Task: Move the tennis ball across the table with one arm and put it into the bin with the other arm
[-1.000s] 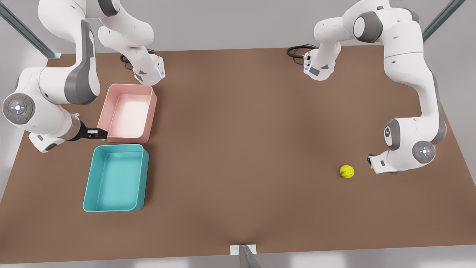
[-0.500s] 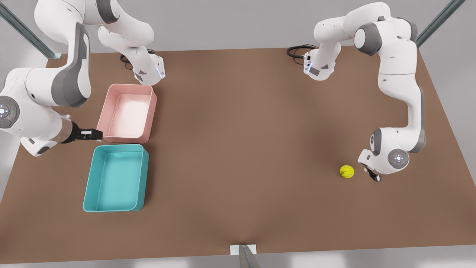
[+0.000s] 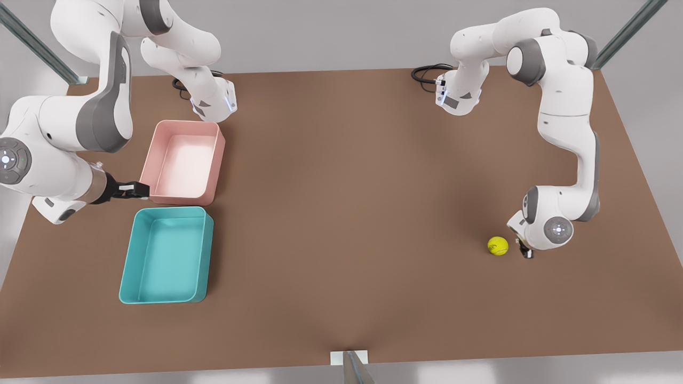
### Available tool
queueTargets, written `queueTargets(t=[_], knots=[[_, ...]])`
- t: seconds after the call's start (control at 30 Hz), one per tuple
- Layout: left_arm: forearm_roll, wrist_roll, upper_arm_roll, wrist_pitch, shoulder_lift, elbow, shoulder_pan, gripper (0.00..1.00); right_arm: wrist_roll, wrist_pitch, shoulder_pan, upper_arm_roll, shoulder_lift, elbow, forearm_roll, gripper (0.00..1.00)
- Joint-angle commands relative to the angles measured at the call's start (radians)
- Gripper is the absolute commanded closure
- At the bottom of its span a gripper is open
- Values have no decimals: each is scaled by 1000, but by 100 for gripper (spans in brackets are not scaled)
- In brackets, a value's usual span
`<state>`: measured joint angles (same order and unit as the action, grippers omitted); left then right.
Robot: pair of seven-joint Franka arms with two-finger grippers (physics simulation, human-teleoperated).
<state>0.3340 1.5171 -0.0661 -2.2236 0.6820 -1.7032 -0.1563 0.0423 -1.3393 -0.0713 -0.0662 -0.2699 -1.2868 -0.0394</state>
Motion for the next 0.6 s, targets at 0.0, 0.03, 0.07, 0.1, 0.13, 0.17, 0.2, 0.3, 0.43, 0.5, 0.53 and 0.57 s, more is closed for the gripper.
queueTargets(t=[0.0, 0.03, 0.07, 0.1, 0.13, 0.17, 0.2, 0.3, 0.43, 0.5, 0.53, 0.57], knots=[[0, 143, 0, -7, 7, -1, 0, 79, 31, 11, -5, 2, -8, 3, 0, 0], [0, 143, 2, -11, 11, -1, -2, 79, 33, 11, -7, 2, -9, 4, 1, 0], [0, 141, 5, -13, 11, -9, -2, 79, 33, 11, -8, 2, -9, 4, 1, 0], [0, 135, 8, -13, 11, -10, 1, 79, 33, 11, -8, 2, -9, 4, 1, 0], [0, 135, 8, -13, 11, -9, 4, 79, 31, 11, -8, 2, -9, 6, 1, 0], [0, 135, 8, -14, 11, -9, 6, 79, 31, 11, -8, 2, -9, 6, 1, 0], [2, 124, 8, -42, 13, -9, 12, 79, 33, 11, -8, 2, -9, 6, 1, 0], [0, 19, 8, -42, 13, -9, 63, 79, 33, 11, -7, 0, -9, 6, 0, 0], [-64, -650, 8, -51, 1, 5, 322, 79, 33, 11, -7, 0, -11, 9, -5, 0], [-272, -1277, 6, -51, -70, 4, 416, 79, 33, 11, -8, 0, -11, 7, -5, 0], [-300, -1287, 6, -50, -71, 4, 396, 79, 33, 11, -8, 0, -11, 7, -5, 0], [-300, -1240, 6, -44, -75, 4, 380, 79, 33, 11, -8, 0, -11, 9, -5, 0]])
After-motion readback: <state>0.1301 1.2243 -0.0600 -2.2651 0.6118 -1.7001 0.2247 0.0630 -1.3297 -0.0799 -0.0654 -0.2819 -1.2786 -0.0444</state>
